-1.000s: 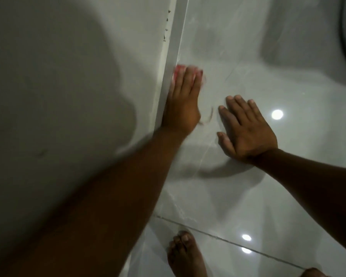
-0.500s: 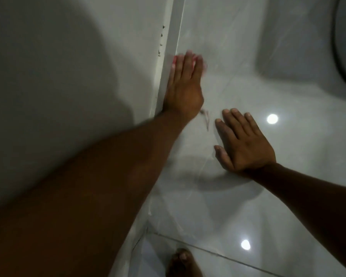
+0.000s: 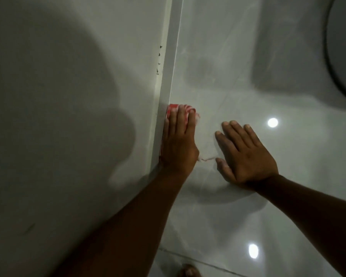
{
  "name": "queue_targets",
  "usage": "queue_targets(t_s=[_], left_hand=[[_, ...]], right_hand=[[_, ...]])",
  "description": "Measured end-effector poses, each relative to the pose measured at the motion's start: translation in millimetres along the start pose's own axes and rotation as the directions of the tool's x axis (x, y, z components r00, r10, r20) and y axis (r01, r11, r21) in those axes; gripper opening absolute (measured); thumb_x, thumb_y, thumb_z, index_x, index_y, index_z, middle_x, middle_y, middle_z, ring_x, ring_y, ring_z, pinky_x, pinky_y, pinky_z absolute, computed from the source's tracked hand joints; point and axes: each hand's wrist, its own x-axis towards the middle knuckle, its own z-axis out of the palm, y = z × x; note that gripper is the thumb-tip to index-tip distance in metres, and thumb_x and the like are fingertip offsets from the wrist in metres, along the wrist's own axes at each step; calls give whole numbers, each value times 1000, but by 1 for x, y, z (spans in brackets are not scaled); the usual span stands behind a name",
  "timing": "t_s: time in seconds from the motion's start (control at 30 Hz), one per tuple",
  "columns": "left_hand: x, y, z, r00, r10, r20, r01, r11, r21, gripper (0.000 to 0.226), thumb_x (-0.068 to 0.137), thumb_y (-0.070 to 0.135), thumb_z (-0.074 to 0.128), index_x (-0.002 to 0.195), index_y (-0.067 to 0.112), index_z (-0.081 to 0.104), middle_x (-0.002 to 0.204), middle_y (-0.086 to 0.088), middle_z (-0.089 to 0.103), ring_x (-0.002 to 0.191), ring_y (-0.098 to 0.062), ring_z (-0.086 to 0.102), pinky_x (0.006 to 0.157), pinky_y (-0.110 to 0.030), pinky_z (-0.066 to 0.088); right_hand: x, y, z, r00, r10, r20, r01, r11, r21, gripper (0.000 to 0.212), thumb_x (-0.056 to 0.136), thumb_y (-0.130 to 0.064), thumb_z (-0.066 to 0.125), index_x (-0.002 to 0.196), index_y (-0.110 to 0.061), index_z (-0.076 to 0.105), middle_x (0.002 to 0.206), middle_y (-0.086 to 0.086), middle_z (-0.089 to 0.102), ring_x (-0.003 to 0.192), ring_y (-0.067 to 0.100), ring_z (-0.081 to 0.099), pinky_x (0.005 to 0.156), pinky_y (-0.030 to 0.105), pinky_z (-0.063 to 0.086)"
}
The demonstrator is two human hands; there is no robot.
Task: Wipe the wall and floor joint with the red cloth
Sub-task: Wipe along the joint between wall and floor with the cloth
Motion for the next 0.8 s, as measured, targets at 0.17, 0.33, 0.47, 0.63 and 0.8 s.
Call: queue_targets(t_s=[0.17,0.33,0.47,0.63,0.8], left_hand=[[48,-3,-4,996,85,-6,-84,992,89,75,87,10,43,159,10,22,167,-18,19,155,-39,10,127,-51,15],[154,7,-27,999,51,15,-52,995,86,80,95,21,54,161,11,10,169,-17,6,156,-39,0,128,-47,4],[164,10,-34,1000,18,-6,-18,1000,14,74,92,5,42,161,15,16,169,-15,10,156,-36,3,128,-42,5],[29,-11,-5,995,76,-62,-76,997,4,76,88,6,50,159,10,22,167,-18,18,155,-40,8,127,-51,15],[-167,-17,23,999,-34,36,32,999,32,67,89,14,44,155,8,34,162,-21,29,153,-41,17,124,-54,23]], right_hand=[[0,0,0,1000,6,-16,-6,1000,8,72,93,-48,49,152,-7,41,162,20,32,153,34,24,127,50,15],[0,-2,-2,997,-19,-68,20,1000,24,71,92,-46,50,150,-5,44,159,22,37,151,37,29,126,51,16],[1,-3,-4,999,-11,-50,12,999,36,72,93,-46,49,151,-6,42,161,23,35,152,37,27,127,50,12],[2,-3,-7,1000,4,3,-4,999,38,73,93,-48,48,154,-7,39,164,20,29,154,34,21,127,50,10],[1,1,-7,1000,-9,-21,10,999,34,74,94,-48,48,154,-7,38,164,20,30,154,34,22,127,50,14]])
